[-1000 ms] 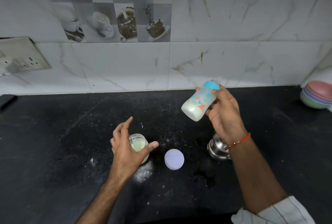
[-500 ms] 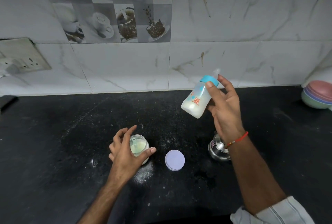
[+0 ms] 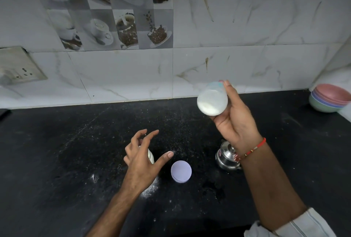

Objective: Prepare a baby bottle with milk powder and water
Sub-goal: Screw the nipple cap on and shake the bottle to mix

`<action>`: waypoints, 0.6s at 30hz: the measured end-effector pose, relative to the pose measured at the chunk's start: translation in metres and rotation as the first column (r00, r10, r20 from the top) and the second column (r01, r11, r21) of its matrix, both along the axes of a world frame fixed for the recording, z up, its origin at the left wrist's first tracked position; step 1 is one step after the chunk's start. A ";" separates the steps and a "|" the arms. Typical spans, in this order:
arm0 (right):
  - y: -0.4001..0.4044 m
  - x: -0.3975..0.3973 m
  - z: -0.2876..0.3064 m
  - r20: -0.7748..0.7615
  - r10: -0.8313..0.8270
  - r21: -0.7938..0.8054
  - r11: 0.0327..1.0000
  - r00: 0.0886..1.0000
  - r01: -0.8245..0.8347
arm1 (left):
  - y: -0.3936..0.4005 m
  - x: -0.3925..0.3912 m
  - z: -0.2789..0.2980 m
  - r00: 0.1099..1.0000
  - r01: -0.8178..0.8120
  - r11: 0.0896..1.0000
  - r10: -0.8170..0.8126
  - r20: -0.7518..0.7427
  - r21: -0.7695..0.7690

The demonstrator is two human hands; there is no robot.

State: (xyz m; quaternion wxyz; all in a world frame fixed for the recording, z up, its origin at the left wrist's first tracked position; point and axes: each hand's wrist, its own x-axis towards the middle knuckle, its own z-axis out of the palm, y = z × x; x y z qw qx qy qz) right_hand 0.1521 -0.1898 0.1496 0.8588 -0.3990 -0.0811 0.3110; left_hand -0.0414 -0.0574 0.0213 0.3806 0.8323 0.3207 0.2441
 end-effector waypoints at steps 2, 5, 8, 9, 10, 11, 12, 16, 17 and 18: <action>-0.001 -0.003 -0.003 -0.095 0.031 0.025 0.999 0.995 -0.028 | -0.002 0.001 0.001 1.000 0.004 1.000 -0.004 0.007 -0.004; -0.004 -0.007 -0.008 -0.213 0.059 0.096 0.995 0.975 -0.039 | -0.004 0.002 0.001 1.000 0.001 1.000 -0.001 0.009 -0.003; -0.007 -0.011 -0.012 -0.258 0.081 0.119 0.992 0.963 -0.052 | -0.006 0.003 0.001 1.000 0.007 1.000 -0.007 -0.004 -0.006; -0.007 -0.012 -0.014 -0.261 0.087 0.123 0.991 0.961 -0.056 | -0.007 0.003 0.000 1.000 0.010 1.000 -0.010 -0.008 -0.006; -0.008 -0.013 -0.015 -0.264 0.087 0.121 0.991 0.961 -0.057 | -0.008 0.003 -0.001 1.000 0.011 1.000 -0.011 -0.013 -0.005; -0.008 -0.015 -0.015 -0.265 0.088 0.115 0.992 0.960 -0.060 | -0.008 0.003 -0.001 1.000 0.010 1.000 -0.011 -0.018 -0.005; -0.009 -0.016 -0.015 -0.260 0.089 0.105 0.992 0.961 -0.063 | -0.008 0.003 -0.002 1.000 0.010 1.000 -0.010 -0.021 -0.005; -0.011 -0.021 -0.014 -0.067 0.033 -0.032 0.999 0.997 -0.035 | -0.010 0.002 -0.003 1.000 0.014 1.000 -0.014 -0.024 -0.008; -0.012 -0.022 -0.013 0.056 0.013 -0.072 0.997 0.998 -0.009 | -0.010 0.002 -0.002 1.000 0.015 1.000 -0.016 -0.020 -0.012; -0.014 -0.022 -0.011 0.204 0.006 -0.109 0.994 0.979 0.017 | -0.010 0.001 -0.002 1.000 0.015 1.000 -0.016 -0.015 -0.016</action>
